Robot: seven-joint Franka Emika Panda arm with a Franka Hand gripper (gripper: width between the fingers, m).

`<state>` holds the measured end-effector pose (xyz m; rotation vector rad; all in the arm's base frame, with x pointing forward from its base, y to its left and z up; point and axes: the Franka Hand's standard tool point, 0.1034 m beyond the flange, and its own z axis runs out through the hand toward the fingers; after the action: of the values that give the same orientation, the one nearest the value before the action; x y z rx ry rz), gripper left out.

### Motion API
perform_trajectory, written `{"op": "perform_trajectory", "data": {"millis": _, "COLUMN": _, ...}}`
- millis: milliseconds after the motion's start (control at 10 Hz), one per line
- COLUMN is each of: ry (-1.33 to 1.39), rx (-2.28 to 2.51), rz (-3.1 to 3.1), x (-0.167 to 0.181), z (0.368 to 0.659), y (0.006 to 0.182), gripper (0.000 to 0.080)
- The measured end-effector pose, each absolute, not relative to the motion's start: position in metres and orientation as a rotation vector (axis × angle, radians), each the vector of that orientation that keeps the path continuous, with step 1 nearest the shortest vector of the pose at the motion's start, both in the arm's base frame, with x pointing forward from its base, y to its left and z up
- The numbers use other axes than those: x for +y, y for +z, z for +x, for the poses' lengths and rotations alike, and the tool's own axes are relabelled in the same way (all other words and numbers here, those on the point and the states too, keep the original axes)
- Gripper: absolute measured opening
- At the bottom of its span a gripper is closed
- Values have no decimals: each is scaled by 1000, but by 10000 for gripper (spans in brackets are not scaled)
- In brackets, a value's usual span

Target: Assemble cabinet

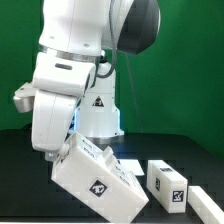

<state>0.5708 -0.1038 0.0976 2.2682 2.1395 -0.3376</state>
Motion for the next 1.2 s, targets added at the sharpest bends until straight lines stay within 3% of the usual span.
{"op": "perform_trajectory", "data": {"millis": 900, "ry": -285, "rx": 1849, "rz": 2466, "x": -79, "z": 577, "y": 124, "gripper": 215}}
{"op": "perform_trajectory", "data": {"millis": 1200, "ry": -266, "rx": 1821, "rz": 2481, "x": -71, "z": 579, "y": 122, "gripper": 215}}
